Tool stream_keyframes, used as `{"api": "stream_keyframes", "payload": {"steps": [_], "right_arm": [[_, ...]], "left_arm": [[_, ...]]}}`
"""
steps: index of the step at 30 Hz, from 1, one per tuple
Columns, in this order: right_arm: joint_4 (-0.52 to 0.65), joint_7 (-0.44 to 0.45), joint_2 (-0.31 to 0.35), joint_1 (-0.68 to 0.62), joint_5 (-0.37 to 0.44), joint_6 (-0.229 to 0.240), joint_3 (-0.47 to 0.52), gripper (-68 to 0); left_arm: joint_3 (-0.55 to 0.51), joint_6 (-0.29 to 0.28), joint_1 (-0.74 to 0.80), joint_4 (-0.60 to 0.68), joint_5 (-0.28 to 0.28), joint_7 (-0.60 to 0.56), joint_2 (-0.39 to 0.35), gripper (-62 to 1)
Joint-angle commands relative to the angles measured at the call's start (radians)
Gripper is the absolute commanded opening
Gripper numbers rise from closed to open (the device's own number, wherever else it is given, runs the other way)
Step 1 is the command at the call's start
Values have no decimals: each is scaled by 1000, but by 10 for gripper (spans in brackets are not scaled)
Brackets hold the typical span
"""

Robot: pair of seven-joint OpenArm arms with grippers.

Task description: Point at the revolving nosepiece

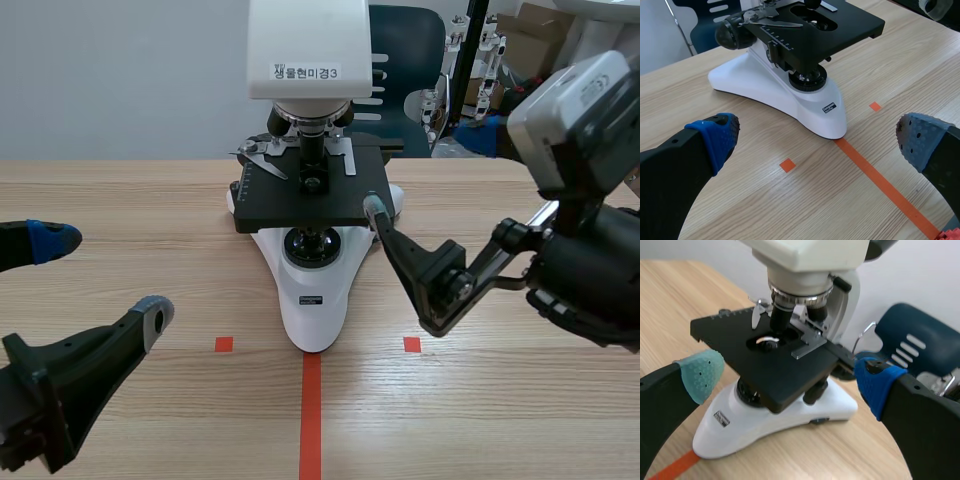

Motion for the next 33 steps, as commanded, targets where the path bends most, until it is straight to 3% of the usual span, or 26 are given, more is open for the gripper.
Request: {"api": "stream_keyframes", "payload": {"steps": [1,3,12,17,20,23,26,33], "right_arm": [[10,0,13,-10,20,-13,4,-25],[36,-7,31,-43,30,-13,8,4],[87,10,117,-183,39,-44,8,4],[87,111,164,-306,38,-118,8,4],[87,118,175,-351,35,-128,8,4],[86,118,177,-391,35,-183,9,4],[86,117,179,-416,35,-209,9,4],[87,158,248,-426,37,-211,11,4]], "left_arm": [[5,5,2,13,-7,-17,3,14],[5,5,2,13,-7,-17,3,14],[5,5,2,13,-7,-17,3,14],[5,5,2,13,-7,-17,3,14],[5,5,2,13,-7,-17,3,14],[5,5,2,13,-7,-17,3,14],[5,5,2,13,-7,-17,3,14],[5,5,2,13,-7,-16,3,14]]}}
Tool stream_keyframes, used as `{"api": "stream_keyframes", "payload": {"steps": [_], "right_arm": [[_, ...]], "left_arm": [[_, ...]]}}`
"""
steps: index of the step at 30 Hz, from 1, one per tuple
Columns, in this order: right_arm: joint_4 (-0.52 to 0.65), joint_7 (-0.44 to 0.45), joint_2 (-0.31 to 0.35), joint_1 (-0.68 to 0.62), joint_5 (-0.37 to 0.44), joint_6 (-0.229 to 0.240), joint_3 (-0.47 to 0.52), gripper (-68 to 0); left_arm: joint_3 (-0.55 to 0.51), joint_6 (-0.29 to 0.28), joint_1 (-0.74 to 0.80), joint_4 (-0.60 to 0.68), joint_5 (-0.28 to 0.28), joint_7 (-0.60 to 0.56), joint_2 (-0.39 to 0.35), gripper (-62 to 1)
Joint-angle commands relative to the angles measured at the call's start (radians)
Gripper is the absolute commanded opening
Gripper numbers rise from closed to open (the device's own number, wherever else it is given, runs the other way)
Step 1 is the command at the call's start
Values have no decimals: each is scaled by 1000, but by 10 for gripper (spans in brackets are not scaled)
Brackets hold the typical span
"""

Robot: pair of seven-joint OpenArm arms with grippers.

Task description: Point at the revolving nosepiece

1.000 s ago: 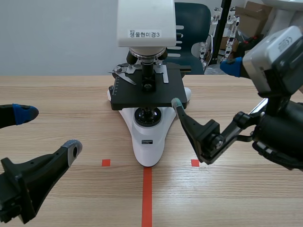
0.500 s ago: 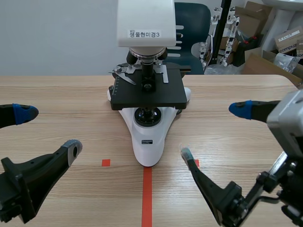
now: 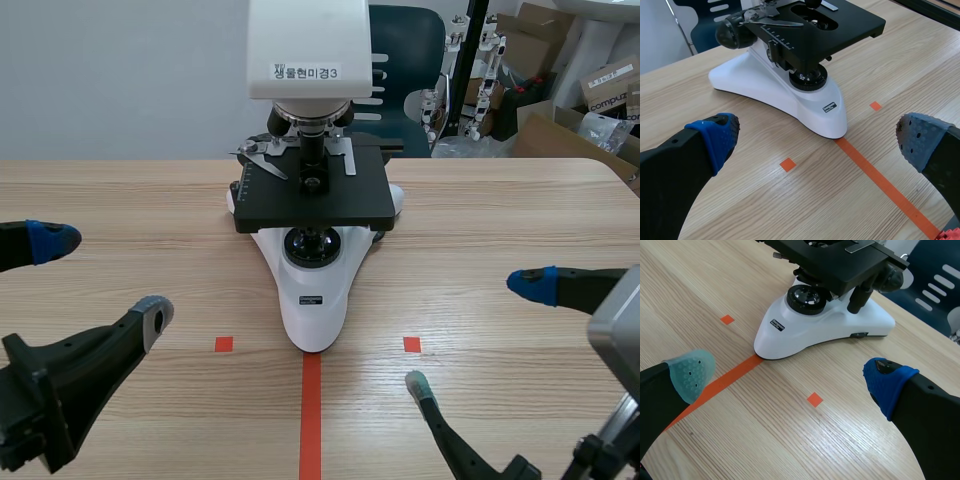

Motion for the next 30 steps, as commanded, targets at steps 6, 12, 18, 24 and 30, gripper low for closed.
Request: {"api": "stream_keyframes", "payload": {"steps": [6,12,18,24,30], "right_arm": [[16,63,64,47,75,-5,36,4],[16,27,81,90,132,34,64,4],[16,26,81,106,131,43,68,4],[16,22,81,106,131,43,69,4],[16,22,81,106,131,43,69,4]], "left_arm": [[5,5,2,13,-7,-16,3,14],[5,5,2,13,-7,-14,3,14],[5,5,2,13,-8,-14,3,14],[5,5,2,13,-8,-14,3,14],[5,5,2,13,-8,-14,3,14]]}}
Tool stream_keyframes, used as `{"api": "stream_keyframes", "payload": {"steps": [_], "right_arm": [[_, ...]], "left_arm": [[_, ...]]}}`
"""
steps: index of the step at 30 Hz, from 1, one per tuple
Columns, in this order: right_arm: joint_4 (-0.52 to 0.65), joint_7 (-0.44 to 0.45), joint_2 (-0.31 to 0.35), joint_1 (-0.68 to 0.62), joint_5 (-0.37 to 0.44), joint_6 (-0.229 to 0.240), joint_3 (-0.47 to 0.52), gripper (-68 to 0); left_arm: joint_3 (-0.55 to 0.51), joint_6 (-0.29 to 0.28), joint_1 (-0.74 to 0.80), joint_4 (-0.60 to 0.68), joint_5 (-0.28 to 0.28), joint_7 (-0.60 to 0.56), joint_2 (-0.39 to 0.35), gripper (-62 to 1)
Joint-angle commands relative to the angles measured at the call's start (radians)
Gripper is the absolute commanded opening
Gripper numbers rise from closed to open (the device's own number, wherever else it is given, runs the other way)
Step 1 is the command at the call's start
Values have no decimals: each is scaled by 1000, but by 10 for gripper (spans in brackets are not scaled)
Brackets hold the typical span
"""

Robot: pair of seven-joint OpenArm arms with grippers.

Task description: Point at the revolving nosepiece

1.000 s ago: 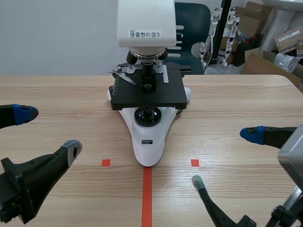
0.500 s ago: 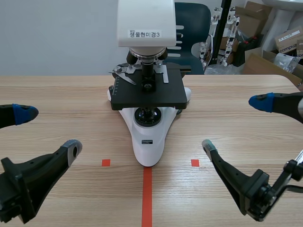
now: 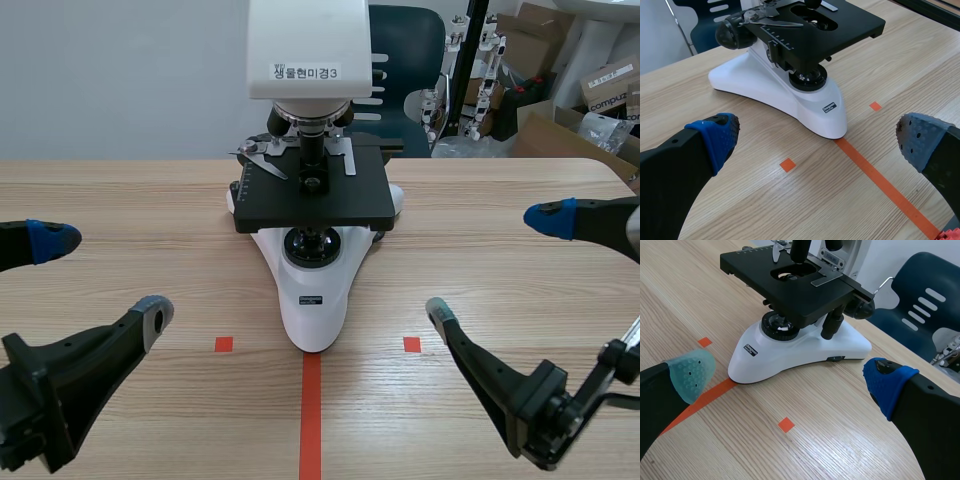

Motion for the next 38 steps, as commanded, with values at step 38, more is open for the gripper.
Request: {"api": "stream_keyframes", "payload": {"steps": [38], "right_arm": [[16,23,2,14,15,-4,10,4]], "left_arm": [[5,5,2,13,-8,-14,3,14]]}}
